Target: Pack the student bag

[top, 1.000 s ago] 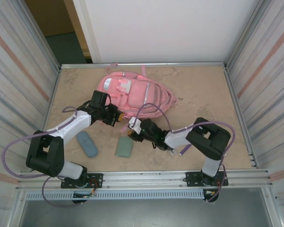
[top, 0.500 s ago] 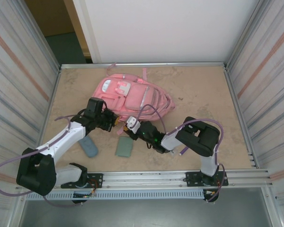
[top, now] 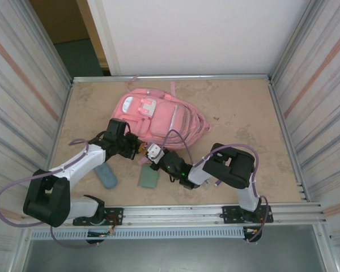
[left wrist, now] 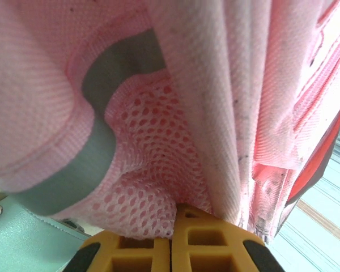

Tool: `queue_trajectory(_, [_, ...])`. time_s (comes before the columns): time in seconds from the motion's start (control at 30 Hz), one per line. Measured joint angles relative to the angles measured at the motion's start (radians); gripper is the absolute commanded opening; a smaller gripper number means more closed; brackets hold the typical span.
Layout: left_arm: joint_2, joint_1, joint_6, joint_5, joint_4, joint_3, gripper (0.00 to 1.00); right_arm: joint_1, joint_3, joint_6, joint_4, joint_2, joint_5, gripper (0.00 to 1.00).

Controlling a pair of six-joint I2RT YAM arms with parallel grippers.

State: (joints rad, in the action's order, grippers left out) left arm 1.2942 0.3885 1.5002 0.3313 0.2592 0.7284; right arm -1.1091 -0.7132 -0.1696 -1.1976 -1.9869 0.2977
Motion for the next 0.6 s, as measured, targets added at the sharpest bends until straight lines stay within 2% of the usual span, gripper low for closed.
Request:
queue_trajectory(0.13, [0.001, 0.000, 0.000, 0.000, -0.003, 0.016, 0.00, -0.003, 0.000, 0.000, -0.036, -0.002, 0.059, 0.00])
queue_trajectory(0.57, [0.001, -0.008, -0.002, 0.019, -0.008, 0.016, 0.00, -0.048, 0.116, 0.000, -0.089, 0.030, 0.238, 0.00])
queue_trajectory(0.6, [0.001, -0.008, -0.003, 0.020, -0.007, 0.016, 0.00, -0.055, 0.122, 0.000, -0.088, 0.036, 0.242, 0.06])
